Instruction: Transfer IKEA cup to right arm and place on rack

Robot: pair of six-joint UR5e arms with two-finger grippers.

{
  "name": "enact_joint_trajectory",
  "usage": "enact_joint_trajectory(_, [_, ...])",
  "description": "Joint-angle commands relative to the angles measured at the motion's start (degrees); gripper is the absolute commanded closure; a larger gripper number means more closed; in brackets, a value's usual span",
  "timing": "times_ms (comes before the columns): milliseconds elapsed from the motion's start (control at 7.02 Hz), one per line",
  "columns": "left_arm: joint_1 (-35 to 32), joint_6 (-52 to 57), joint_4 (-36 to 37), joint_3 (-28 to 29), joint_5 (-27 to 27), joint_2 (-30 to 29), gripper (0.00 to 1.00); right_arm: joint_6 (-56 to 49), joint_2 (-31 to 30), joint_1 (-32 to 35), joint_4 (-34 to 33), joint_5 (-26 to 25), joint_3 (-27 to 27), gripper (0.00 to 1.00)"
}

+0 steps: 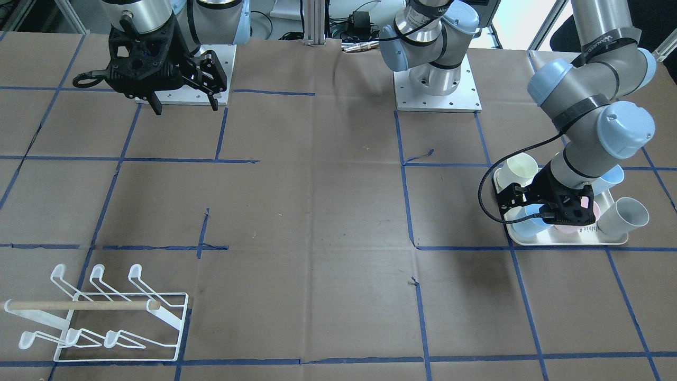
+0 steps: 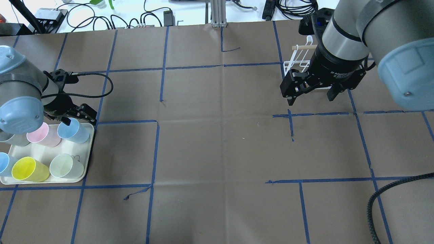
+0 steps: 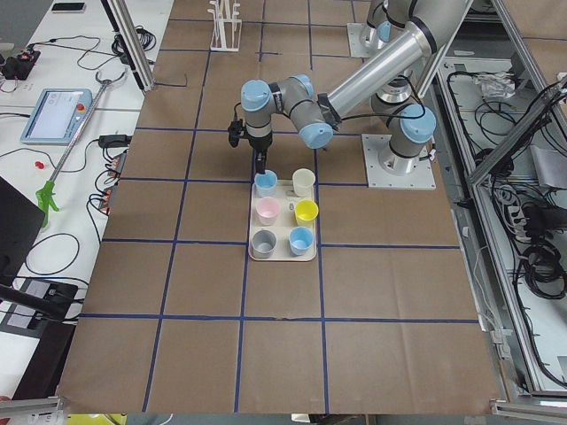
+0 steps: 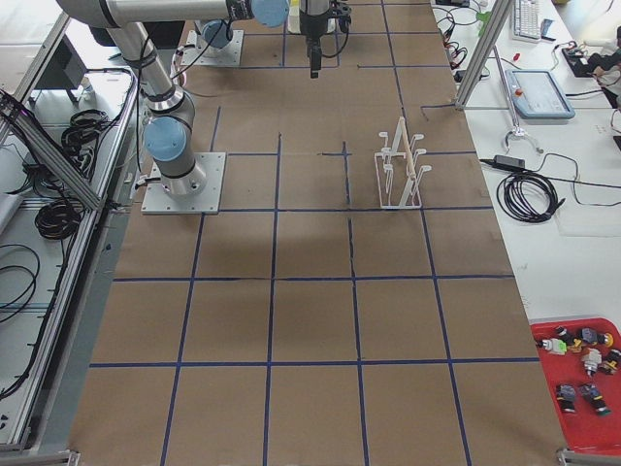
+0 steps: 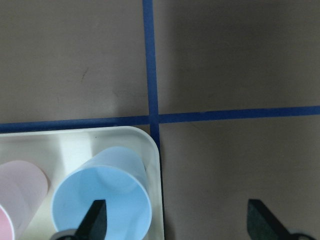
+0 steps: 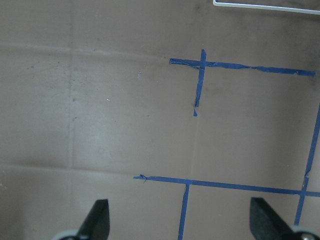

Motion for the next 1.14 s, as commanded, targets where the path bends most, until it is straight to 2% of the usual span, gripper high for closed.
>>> enact_joint_trajectory(0, [0.12,-0.11,2.94,-3.07,0.58,-0.14,0.0,0.04,-0.08,0.0,0.05,0.02,0.02,0.0])
enact_joint_trajectory(142, [0.73,0.06,2.94,-2.99,2.32,-0.05,0.0,0.04,0.0,0.09,-0.04,0.11,-0.15,0.0])
enact_joint_trajectory(569, [1.97,0.15,3.12,-3.08,2.52,-0.23,0.0,0.04,0.0,0.09,0.05,0.02,0.11,0.0])
enact_joint_trajectory(712, [1.97,-0.02,3.12,-2.99,2.43,-0.14,0.05,0.04,-0.08,0.09,0.05,0.02,0.11,0.0])
enact_joint_trajectory(997, [1.97,0.24,2.94,-2.29,2.87,-0.49,0.8,0.04,0.0,0.09,0.05,0.11,0.11,0.0])
